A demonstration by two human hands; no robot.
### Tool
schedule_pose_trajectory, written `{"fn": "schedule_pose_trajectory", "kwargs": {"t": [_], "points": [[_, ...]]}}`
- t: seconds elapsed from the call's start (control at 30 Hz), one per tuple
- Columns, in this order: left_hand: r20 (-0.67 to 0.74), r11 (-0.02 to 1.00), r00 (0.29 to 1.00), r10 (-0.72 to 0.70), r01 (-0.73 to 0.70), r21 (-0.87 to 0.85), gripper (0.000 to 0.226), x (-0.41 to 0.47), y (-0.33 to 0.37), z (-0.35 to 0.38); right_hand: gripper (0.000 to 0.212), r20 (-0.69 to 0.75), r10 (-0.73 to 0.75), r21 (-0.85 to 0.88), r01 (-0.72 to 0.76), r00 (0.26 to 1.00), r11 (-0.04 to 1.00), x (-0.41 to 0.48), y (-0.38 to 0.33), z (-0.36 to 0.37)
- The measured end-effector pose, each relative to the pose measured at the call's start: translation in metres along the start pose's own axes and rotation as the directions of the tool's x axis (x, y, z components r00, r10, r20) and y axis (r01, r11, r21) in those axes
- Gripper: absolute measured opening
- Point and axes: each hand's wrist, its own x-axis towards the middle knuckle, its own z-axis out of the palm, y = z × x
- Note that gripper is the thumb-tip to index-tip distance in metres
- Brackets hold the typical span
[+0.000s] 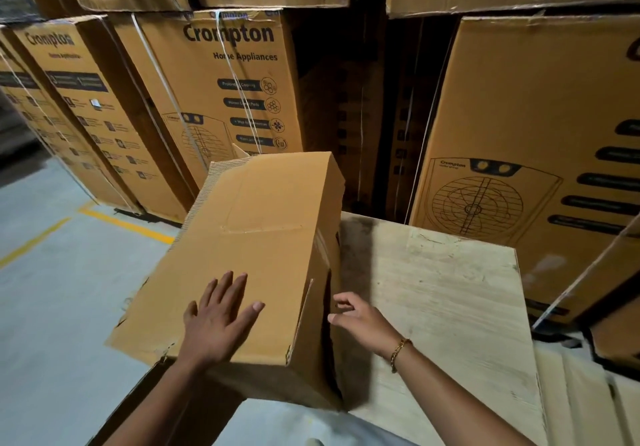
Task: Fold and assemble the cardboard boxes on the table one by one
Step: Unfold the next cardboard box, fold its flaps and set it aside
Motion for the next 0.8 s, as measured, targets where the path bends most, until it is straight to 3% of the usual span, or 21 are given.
{"fn": "schedule_pose_trajectory", "kwargs": {"t": [0.1,0.27,0.37,0.4,0.5,0.63,0.8], "points": [[-0.011,1.0,1.0,0.013,-0.012,0.005,0.093,0.006,0.005,0.003,0.059,-0.074,0.108,-0.063,-0.113,0.991,0.992,0.016,0.003,0.018],[-0.014,0.999,0.999,0.031,-0.03,0.033,0.096,0.012,0.012,0.004,0.071,-0.051,0.256,-0.242,-0.26,0.965,0.935,0.033,0.02,0.035],[-0.007,0.999,0.999,0.038,-0.038,0.033,0.099,0.014,0.013,0.003,0.043,-0.092,0.265,-0.282,-0.281,0.96,0.918,0.04,0.023,0.032],[-0.008,0.999,0.999,0.042,-0.042,0.033,0.098,0.014,0.012,0.003,0.036,-0.105,0.246,-0.27,-0.266,0.963,0.925,0.04,0.023,0.029],[-0.02,0.999,0.999,0.041,-0.042,-0.029,0.094,0.02,0.007,-0.001,0.046,-0.167,0.146,-0.164,-0.173,0.975,0.971,0.031,0.025,0.014],[-0.053,0.98,0.997,0.05,-0.06,-0.19,0.084,0.029,-0.006,-0.01,0.041,-0.276,0.01,-0.177,-0.061,0.961,0.982,0.01,0.013,-0.022],[-0.086,0.884,0.996,-0.011,-0.031,-0.466,0.085,0.027,-0.012,-0.011,0.044,-0.397,-0.186,-0.493,-0.038,0.899,0.869,-0.018,-0.045,-0.055]]}}
